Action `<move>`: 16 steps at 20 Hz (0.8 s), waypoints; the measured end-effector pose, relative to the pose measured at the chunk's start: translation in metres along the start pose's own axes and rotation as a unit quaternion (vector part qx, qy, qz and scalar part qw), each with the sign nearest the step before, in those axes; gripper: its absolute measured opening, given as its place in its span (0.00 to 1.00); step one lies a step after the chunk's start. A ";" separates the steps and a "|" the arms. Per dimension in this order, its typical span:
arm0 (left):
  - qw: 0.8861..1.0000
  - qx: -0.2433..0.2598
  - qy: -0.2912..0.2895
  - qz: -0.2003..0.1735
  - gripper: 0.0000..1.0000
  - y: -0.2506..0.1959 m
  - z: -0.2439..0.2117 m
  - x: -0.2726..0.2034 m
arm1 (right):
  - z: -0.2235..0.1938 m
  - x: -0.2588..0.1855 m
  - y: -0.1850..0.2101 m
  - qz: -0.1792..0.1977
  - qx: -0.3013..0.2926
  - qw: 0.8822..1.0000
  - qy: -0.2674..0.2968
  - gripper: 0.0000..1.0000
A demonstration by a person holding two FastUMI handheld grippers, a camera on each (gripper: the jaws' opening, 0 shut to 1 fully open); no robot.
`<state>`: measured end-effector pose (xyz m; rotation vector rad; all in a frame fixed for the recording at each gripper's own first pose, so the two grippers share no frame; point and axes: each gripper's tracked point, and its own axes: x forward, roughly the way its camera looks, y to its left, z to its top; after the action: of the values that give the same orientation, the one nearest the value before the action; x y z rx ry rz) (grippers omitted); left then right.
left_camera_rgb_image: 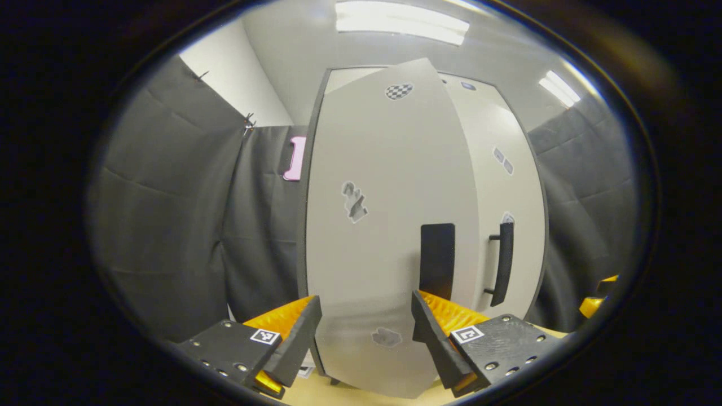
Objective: Grab one shoe with the right hand and put it into the shoe cabinet, grab the other shoe with the left hand and put it into the shoe cabinet; then close the right door with the right hand and the left door with the left hand.
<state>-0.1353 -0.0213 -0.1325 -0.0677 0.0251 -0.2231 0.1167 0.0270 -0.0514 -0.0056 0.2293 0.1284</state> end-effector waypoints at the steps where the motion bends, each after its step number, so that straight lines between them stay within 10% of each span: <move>1: 1.000 0.005 -0.003 0.001 0.94 -0.001 0.001 0.001 | -0.001 0.000 0.004 0.003 0.002 1.000 0.001 0.98; 16: 1.000 0.020 -0.006 0.011 1.00 0.059 0.006 -0.106 | 0.049 -0.041 0.039 0.046 0.004 0.997 -0.054 0.98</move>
<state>-0.2256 0.0600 -0.1287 -0.0296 0.0094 -0.2006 0.0830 0.0618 0.0059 0.0192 0.1221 0.2184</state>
